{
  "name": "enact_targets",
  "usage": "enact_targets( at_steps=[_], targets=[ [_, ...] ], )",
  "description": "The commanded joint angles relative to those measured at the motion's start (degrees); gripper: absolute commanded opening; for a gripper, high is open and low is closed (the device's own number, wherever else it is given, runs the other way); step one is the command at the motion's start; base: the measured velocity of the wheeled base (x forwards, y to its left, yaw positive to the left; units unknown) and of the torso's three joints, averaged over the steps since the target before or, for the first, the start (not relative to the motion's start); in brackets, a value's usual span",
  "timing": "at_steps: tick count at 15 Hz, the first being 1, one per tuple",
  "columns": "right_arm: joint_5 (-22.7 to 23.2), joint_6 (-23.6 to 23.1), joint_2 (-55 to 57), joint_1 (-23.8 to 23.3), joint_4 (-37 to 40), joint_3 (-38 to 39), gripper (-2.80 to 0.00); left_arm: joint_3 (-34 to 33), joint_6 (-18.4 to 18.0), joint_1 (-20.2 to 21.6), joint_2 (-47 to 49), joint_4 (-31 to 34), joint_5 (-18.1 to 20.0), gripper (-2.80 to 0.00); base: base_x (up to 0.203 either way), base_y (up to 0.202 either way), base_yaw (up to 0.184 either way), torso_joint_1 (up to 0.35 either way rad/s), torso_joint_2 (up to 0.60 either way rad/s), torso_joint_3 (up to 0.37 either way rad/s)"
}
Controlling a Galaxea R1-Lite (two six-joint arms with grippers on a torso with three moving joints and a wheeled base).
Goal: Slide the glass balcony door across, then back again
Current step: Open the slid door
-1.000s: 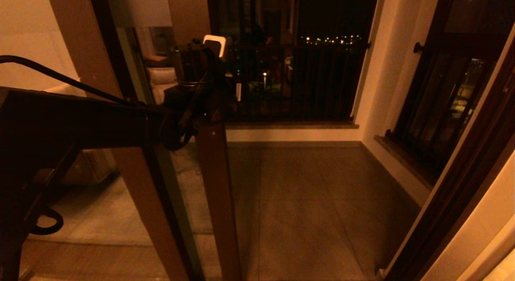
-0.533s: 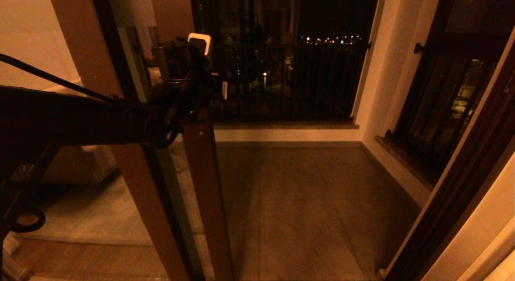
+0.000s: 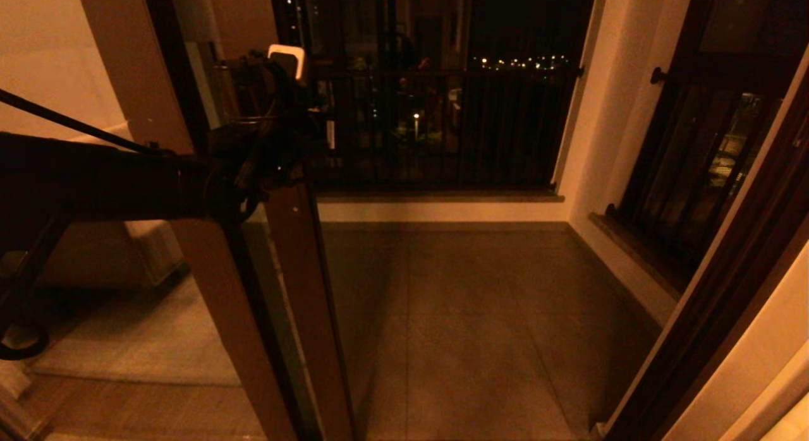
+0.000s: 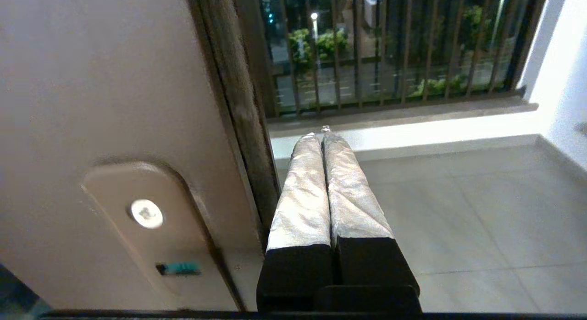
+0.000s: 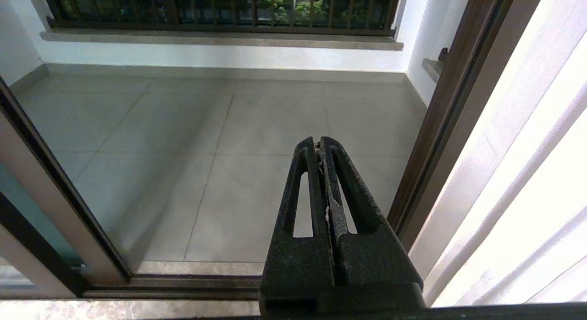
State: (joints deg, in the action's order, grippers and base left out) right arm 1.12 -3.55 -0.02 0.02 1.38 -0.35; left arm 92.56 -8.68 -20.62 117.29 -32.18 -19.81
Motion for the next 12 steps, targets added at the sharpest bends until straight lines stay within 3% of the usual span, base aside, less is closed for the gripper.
enact_targets(
  at_steps=[1, 12],
  targets=[
    [0.0, -0.1, 0.0, 0.0, 0.0, 0.0, -2.8, -0.4, 0.0, 0.1, -0.2, -0.1, 0.0, -2.8, 0.0, 0.0, 0.0, 0.0, 0.0, 0.0],
    [0.0, -0.1, 0.0, 0.0, 0.0, 0.0, -2.8, -3.2, 0.2, 3.7, -2.3, -0.2, 0.1, -2.8, 0.0, 0.0, 0.0, 0.0, 0.0, 0.0]
  ],
)
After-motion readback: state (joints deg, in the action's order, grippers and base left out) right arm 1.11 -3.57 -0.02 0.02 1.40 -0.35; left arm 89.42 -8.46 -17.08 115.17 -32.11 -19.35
